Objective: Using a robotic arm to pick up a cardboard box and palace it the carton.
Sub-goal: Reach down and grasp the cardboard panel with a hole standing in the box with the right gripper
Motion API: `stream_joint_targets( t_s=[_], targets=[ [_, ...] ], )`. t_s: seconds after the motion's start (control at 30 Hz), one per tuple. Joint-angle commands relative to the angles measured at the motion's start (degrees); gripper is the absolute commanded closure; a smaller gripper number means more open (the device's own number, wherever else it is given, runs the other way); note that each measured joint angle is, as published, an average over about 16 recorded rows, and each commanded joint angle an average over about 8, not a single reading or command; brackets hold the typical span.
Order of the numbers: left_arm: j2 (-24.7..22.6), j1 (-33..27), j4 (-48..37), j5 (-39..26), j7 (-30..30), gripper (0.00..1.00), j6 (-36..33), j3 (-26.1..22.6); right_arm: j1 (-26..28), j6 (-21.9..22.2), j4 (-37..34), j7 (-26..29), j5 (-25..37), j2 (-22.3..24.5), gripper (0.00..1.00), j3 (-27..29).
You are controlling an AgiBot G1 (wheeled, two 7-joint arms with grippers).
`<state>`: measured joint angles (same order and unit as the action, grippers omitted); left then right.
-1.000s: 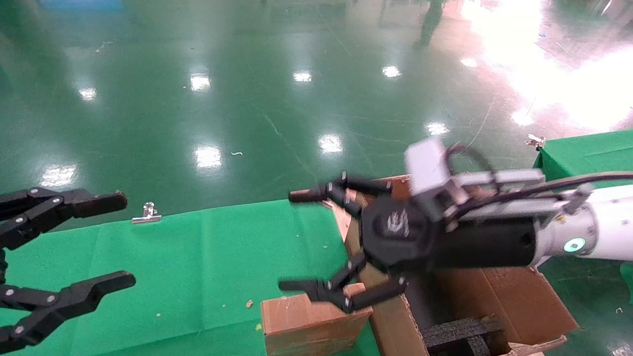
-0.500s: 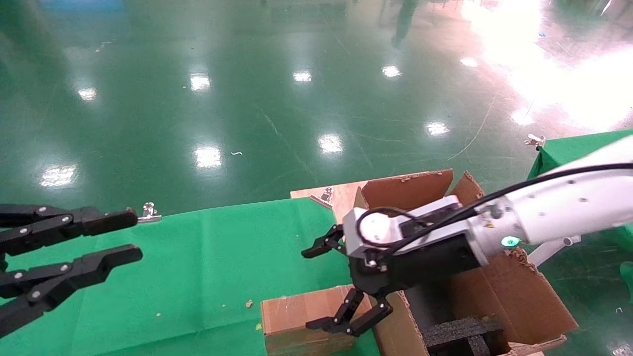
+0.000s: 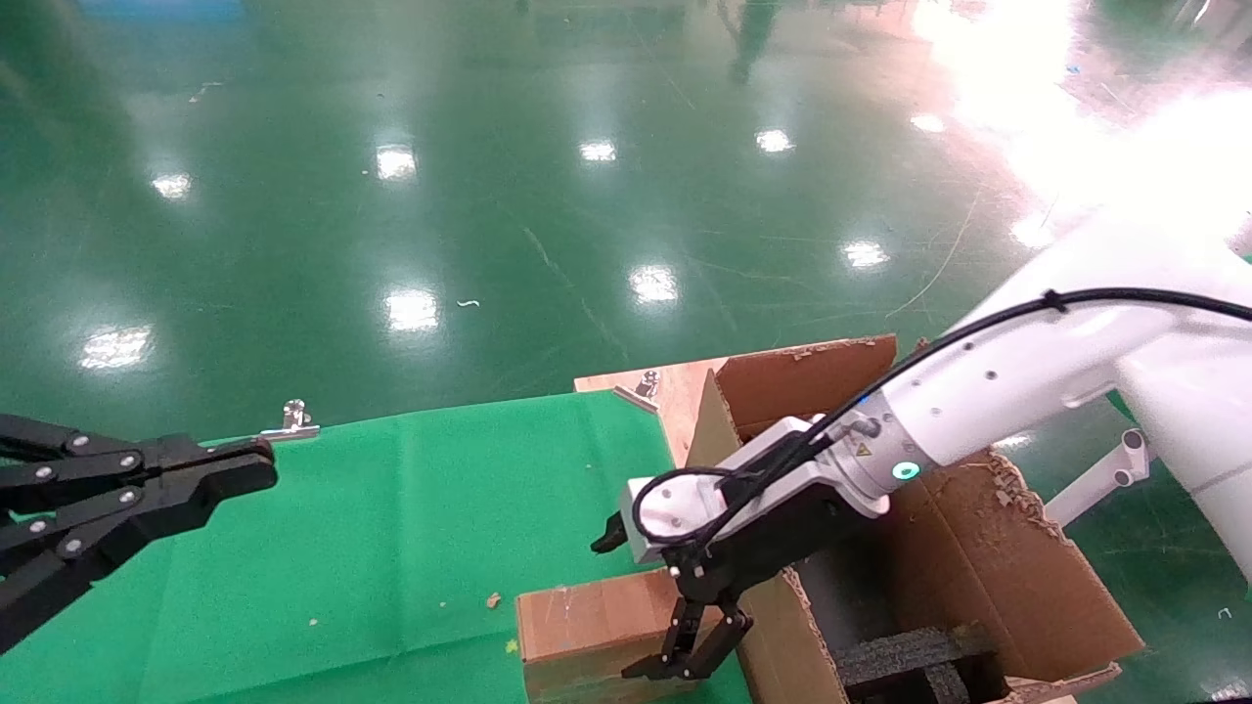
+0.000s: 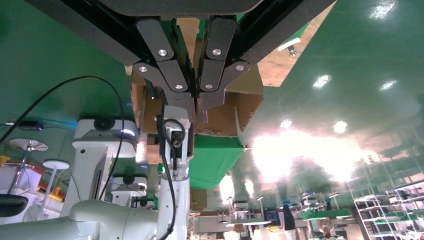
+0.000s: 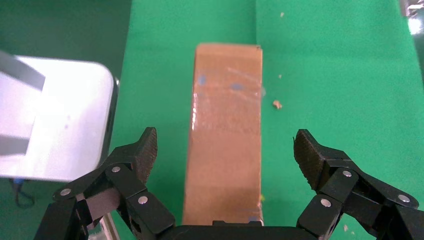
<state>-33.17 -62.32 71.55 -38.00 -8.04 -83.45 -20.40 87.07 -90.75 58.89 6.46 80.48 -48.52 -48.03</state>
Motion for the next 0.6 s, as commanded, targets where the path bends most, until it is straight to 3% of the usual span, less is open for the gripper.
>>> stream_joint_targets(
  t_s=[0.03, 0.17, 0.2, 0.4, 0.43, 0.47, 0.5, 0.6],
  targets=[
    [0.00, 0.00, 0.00, 0.00, 0.00, 1.00, 0.00, 0.00, 1.23, -0.03, -1.22, -1.01, 0.79, -0.99, 0.00, -2.14],
    [0.00, 0.00, 0.00, 0.00, 0.00, 0.99, 0.00, 0.00, 3.48, 0.09, -3.11, -3.56, 2.23, -3.02, 0.00, -5.71],
    [0.00, 0.00, 0.00, 0.00, 0.00, 0.91, 0.00, 0.00, 3.98, 0.13, -3.61, -4.18, 2.50, -3.53, 0.00, -6.52],
    [0.00, 0.00, 0.00, 0.00, 0.00, 0.16, 0.00, 0.00, 6.43, 0.25, -6.13, -7.16, 3.77, -6.13, 0.00, -10.69],
    [0.00, 0.00, 0.00, 0.00, 0.00, 0.05, 0.00, 0.00, 6.68, 0.25, -6.41, -7.45, 3.84, -6.40, 0.00, -11.13],
    [0.00, 0.00, 0.00, 0.00, 0.00, 0.00, 0.00, 0.00, 6.98, 0.25, -6.75, -7.70, 3.94, -6.70, 0.00, -11.65],
    [0.00, 0.00, 0.00, 0.00, 0.00, 0.00, 0.00, 0.00, 7.26, 0.25, -7.09, -7.89, 3.95, -6.97, 0.04, -12.12],
    [0.01, 0.01, -0.01, 0.00, 0.01, 0.00, 0.01, 0.00, 7.84, 0.28, -7.83, -8.14, 3.84, -7.48, 0.41, -13.04]
  ],
)
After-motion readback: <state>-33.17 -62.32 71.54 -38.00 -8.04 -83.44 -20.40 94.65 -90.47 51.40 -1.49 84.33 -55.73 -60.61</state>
